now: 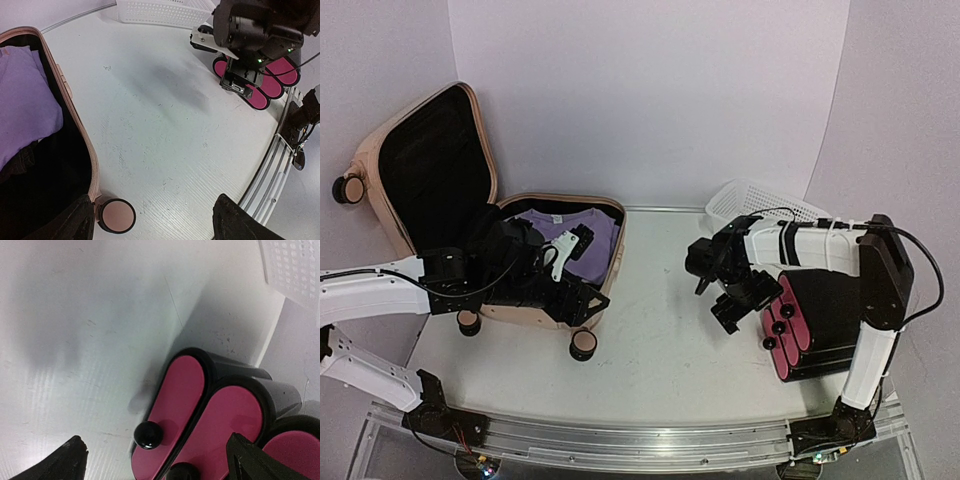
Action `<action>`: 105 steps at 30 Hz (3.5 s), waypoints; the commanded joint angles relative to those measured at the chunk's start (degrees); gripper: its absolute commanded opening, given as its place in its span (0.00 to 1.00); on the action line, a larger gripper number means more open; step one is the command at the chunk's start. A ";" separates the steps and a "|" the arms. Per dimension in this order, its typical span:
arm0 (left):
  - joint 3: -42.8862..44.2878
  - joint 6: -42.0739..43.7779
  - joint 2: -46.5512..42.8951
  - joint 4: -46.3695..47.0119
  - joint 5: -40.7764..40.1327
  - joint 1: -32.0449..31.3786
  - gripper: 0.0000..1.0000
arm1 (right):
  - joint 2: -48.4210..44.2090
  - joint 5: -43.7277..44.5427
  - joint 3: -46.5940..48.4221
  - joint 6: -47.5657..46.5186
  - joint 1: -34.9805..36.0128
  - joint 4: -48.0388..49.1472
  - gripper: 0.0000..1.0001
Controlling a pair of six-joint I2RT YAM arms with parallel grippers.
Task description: Open, take out, and arrange the luggage
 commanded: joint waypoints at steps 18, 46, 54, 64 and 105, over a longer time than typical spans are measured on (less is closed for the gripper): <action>-4.25 -4.84 -13.61 -2.35 -3.05 0.00 0.82 | 33.87 5.14 58.10 -48.08 -21.16 8.91 0.98; 0.56 -4.32 -6.58 -2.44 -1.49 0.00 0.83 | 10.98 -32.60 23.44 -67.49 -23.07 8.35 0.11; 1.77 -4.19 -5.40 -1.36 -1.17 0.02 0.84 | 4.08 -32.36 10.81 -69.38 -16.77 7.84 0.10; 1.13 -10.69 -9.48 -3.69 0.45 10.67 0.93 | 8.15 -29.96 11.46 -66.92 -5.19 11.32 0.17; 8.07 28.39 5.67 -2.57 -2.79 20.90 0.99 | -1.86 -22.55 9.42 -32.67 3.89 27.91 0.98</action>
